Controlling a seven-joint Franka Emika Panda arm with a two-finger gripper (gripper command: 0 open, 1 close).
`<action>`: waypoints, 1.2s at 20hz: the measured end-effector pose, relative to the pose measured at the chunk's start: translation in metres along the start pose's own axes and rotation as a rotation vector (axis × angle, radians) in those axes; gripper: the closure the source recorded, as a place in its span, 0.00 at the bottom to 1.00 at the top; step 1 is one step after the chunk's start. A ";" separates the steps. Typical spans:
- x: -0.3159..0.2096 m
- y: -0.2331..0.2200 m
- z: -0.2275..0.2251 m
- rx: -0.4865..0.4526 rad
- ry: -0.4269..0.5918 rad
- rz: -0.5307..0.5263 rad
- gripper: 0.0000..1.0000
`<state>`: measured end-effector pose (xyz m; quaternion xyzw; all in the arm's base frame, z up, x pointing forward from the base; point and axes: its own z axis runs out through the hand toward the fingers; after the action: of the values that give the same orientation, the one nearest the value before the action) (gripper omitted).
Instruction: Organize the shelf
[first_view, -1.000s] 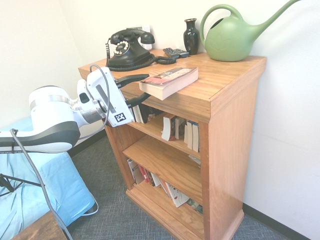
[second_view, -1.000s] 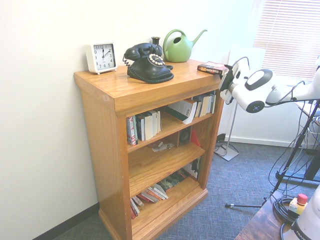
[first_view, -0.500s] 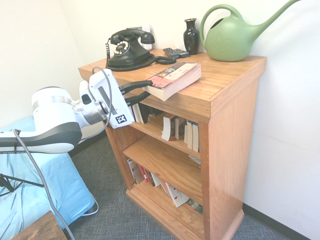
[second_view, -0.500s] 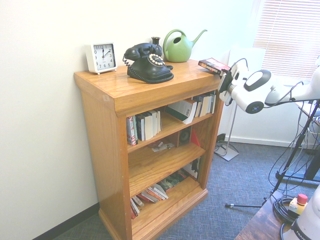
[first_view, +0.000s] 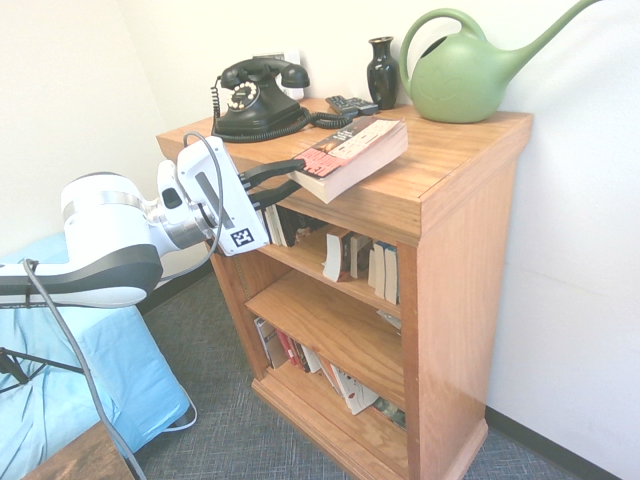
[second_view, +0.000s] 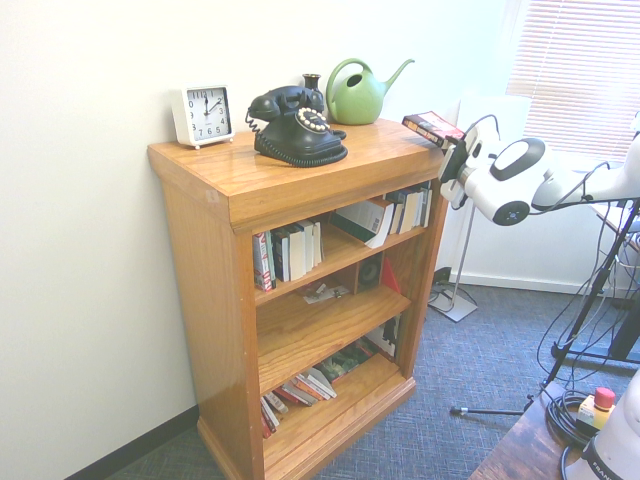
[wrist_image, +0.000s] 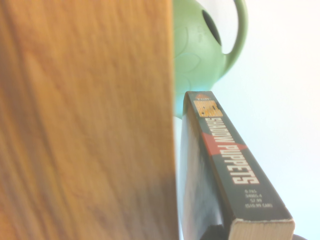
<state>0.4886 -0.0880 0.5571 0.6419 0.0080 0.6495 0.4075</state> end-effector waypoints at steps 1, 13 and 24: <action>0.000 0.005 0.000 -0.006 -0.001 0.016 1.00; -0.013 0.082 -0.105 0.067 -0.151 0.396 1.00; -0.061 0.055 -0.169 0.184 -0.321 0.519 1.00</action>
<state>0.3090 -0.0711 0.5063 0.7510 -0.1616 0.6188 0.1644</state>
